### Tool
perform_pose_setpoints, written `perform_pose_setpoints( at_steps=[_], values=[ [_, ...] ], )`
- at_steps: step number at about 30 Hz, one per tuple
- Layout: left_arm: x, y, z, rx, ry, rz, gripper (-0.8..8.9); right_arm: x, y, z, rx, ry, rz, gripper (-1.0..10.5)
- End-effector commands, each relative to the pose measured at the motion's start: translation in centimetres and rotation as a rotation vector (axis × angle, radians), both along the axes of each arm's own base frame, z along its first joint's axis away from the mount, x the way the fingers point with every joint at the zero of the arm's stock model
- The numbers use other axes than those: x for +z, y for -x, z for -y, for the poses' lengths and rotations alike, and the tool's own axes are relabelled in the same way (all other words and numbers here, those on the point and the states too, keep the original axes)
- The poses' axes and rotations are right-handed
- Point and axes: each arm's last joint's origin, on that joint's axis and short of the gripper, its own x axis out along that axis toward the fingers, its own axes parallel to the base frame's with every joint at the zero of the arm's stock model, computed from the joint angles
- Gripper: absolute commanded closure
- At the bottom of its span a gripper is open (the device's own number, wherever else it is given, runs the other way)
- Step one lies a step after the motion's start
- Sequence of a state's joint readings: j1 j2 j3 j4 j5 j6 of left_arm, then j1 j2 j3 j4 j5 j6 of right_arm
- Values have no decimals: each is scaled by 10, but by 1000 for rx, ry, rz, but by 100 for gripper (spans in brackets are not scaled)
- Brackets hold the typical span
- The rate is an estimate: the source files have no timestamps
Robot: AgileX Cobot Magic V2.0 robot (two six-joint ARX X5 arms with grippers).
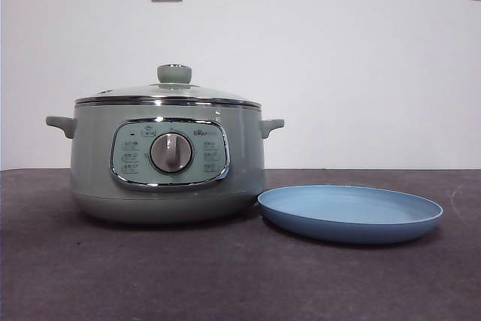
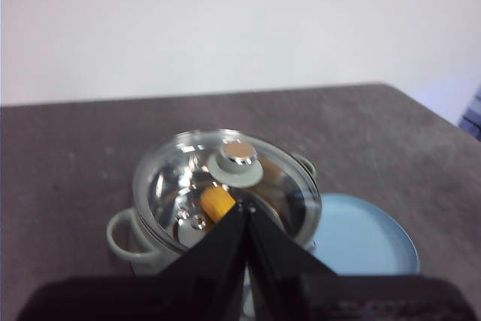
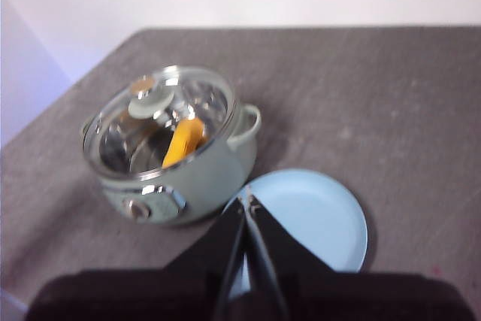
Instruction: Take the corn out from the steamer,put the corn on the plate,close the lid
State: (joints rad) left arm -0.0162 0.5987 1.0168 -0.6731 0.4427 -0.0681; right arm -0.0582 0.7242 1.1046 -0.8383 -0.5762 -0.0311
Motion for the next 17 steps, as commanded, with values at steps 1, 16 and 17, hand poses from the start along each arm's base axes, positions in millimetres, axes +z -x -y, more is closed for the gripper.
perform_pose_setpoints(
  at_steps=[1, 16, 17],
  values=[
    [5, -1, 1, -28, -46, -29, 820, 6, -1, 0, 29, 40, -20, 958],
    [2, -2, 1, -34, -59, -106, 485, 9, -12, -5, 65, 24, -114, 474],
    [2, -2, 1, -34, -60, -105, 340, 9, -12, -5, 63, 21, -119, 398]
  ],
)
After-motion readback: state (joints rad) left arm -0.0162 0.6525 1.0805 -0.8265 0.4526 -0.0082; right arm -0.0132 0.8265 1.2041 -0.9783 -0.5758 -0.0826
